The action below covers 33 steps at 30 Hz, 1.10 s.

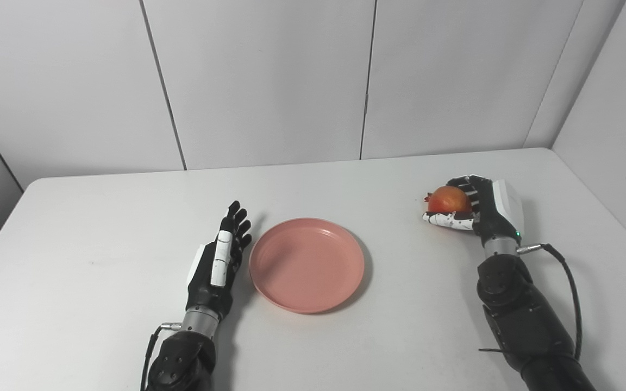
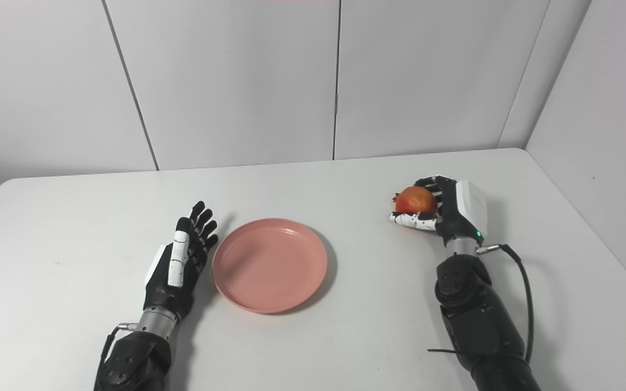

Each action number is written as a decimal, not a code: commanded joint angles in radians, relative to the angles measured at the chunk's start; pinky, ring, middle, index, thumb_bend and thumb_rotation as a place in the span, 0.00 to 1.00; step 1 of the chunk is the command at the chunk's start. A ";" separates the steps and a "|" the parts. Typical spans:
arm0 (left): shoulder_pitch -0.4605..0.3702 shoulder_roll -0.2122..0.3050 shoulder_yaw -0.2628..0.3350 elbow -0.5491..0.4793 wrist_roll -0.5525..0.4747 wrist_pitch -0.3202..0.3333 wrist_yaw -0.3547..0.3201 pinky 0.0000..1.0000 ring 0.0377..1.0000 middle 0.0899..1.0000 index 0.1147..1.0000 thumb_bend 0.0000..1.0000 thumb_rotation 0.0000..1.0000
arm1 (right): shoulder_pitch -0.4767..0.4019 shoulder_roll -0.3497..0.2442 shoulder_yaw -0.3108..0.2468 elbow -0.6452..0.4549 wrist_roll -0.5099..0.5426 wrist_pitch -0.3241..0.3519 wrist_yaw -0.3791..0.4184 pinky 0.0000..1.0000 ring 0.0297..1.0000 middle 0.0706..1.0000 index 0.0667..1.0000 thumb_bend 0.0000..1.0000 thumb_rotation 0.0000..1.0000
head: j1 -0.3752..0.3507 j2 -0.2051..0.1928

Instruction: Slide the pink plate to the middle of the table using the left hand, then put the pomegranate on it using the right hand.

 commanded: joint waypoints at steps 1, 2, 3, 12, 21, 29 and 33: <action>-0.019 0.003 -0.007 -0.014 0.002 -0.018 -0.009 0.99 1.00 1.00 1.00 0.70 1.00 | -0.029 -0.015 -0.002 -0.048 -0.003 -0.017 -0.005 0.42 0.48 0.43 0.48 0.52 0.00 | 0.009 -0.001; -0.020 -0.002 -0.008 -0.014 0.014 -0.023 0.003 0.98 0.99 1.00 1.00 0.69 1.00 | -0.027 -0.015 -0.002 -0.057 -0.001 -0.032 -0.008 0.42 0.47 0.43 0.48 0.52 0.00 | 0.020 -0.002; -0.020 -0.005 -0.008 -0.014 0.023 -0.027 0.011 0.96 0.98 1.00 1.00 0.68 1.00 | -0.025 -0.015 -0.001 -0.063 0.001 -0.043 -0.010 0.41 0.47 0.43 0.48 0.52 0.00 | 0.020 -0.002; -0.032 -0.025 -0.006 0.017 0.038 -0.045 0.028 0.96 0.98 1.00 1.00 0.68 1.00 | 0.002 -0.001 0.007 -0.191 0.041 -0.050 0.046 0.43 0.48 0.43 0.48 0.52 0.00 | 0.037 -0.007; -0.035 -0.032 -0.023 0.006 0.075 -0.030 0.048 0.95 0.99 1.00 1.00 0.67 1.00 | 0.020 0.016 0.000 -0.280 0.090 -0.046 0.099 0.46 0.48 0.43 0.48 0.52 0.00 | 0.055 -0.007; -0.042 -0.048 -0.019 0.015 0.095 -0.047 0.087 0.93 0.97 0.99 0.98 0.71 1.00 | 0.051 0.050 0.016 -0.420 0.144 -0.033 0.181 0.45 0.48 0.43 0.49 0.52 0.00 | 0.105 -0.006; -0.043 -0.065 -0.013 0.020 0.094 -0.065 0.107 0.92 0.95 0.97 0.96 0.70 1.00 | 0.073 0.063 0.033 -0.478 0.144 -0.034 0.215 0.44 0.47 0.43 0.49 0.52 0.00 | 0.154 -0.011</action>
